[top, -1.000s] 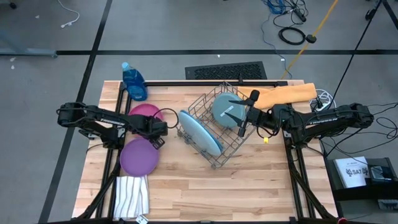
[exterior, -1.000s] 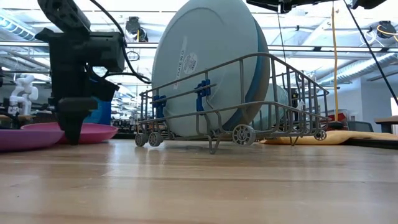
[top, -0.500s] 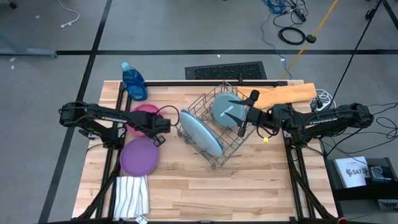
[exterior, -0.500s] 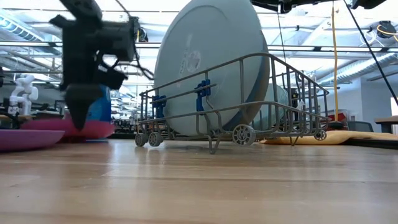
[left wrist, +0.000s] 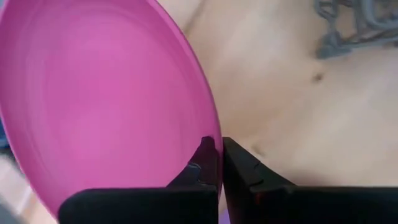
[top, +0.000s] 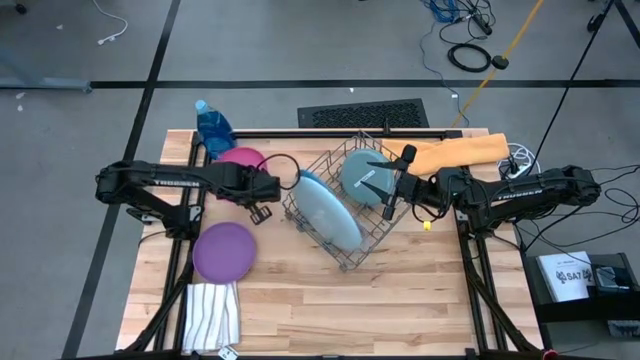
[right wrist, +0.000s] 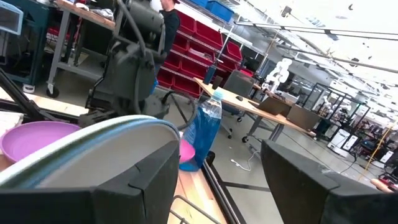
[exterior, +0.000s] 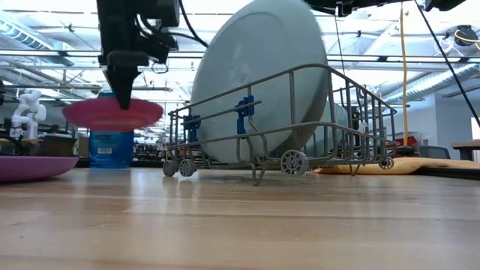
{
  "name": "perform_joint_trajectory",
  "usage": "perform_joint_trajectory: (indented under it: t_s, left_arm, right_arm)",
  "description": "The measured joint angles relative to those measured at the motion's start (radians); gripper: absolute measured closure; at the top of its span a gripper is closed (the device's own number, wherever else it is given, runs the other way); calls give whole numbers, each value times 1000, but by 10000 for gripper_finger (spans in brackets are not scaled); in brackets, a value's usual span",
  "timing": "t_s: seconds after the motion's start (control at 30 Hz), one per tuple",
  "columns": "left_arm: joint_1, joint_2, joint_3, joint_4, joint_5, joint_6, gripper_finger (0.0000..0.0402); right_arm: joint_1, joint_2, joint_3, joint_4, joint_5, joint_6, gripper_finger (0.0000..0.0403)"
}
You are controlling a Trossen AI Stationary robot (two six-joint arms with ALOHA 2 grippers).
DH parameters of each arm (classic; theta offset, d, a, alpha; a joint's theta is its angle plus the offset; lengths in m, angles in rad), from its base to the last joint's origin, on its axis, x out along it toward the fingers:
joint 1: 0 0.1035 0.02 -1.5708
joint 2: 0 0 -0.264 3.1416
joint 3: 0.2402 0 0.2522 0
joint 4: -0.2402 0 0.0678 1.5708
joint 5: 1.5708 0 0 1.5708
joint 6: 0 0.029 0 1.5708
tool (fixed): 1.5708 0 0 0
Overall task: Sort dishes
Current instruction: Put the pink plate into the dish rack
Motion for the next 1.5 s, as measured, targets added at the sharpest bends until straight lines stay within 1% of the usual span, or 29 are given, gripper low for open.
perform_joint_trajectory:
  t_s: [0.1, 0.23, 0.3, 0.47, 0.6, 0.63, 0.7, 0.8, 0.87, 0.9, 1.0, 1.07, 1.1, 1.13, 1.17, 1.23, 1.3, 1.43, 1.5]
  left_arm:
    - [0, -1, 50, -65, -43, -3, 401]
    - [0, -1, 107, -99, -88, -1, 401]
    - [0, -2, 133, -105, -109, 5, 401]
    - [0, -35, 194, -118, -164, 42, 401]
    - [0, -81, 243, -113, -221, 86, 401]
    - [0, -94, 257, -106, -237, 98, 401]
    - [0, -121, 272, -72, -265, 128, 401]
    - [0, -157, 274, 44, -270, 208, 402]
    - [0, -172, 274, 125, -261, 271, 402]
    - [0, -177, 274, 166, -256, 301, 401]
    - [-1, -180, 274, 282, -250, 380, 402]
    - [0, -180, 274, 345, -241, 418, 402]
    - [0, -179, 274, 376, -232, 434, 402]
    - [0, -176, 274, 405, -223, 449, 402]
    - [-1, -174, 274, 431, -221, 462, 402]
    - [-4, -171, 274, 455, -219, 482, 402]
    - [-5, -166, 274, 480, -216, 503, 402]
    - [-5, -165, 274, 497, -200, 522, 402]
    - [-5, -162, 274, 502, -199, 523, 402]
  right_arm:
    - [0, 0, 0, -1, 0, 0, 181]
    - [0, 0, 0, -29, 0, 4, 181]
    - [0, -1, 0, -82, 0, 8, 181]
    - [0, -6, 0, -280, -9, 11, 181]
    - [0, -24, 24, -383, -81, 79, 181]
    - [1, -28, 36, -414, -84, 105, 181]
    - [1, -39, 56, -502, -46, 174, 181]
    - [1, -54, 65, -642, 103, 261, 188]
    - [1, -63, 65, -680, 190, 286, 209]
    - [1, -68, 65, -679, 236, 293, 226]
    - [1, -88, 65, -667, 339, 314, 307]
    - [-7, -110, 65, -675, 341, 357, 368]
    - [-12, -122, 65, -688, 322, 382, 385]
    - [-16, -135, 65, -707, 305, 419, 390]
    - [-20, -150, 65, -740, 294, 462, 384]
    - [-22, -178, 65, -819, 295, 534, 356]
    - [-22, -207, 65, -894, 319, 592, 316]
    - [-37, -244, 65, -976, 314, 643, 232]
    - [-55, -245, 65, -1005, 307, 658, 202]
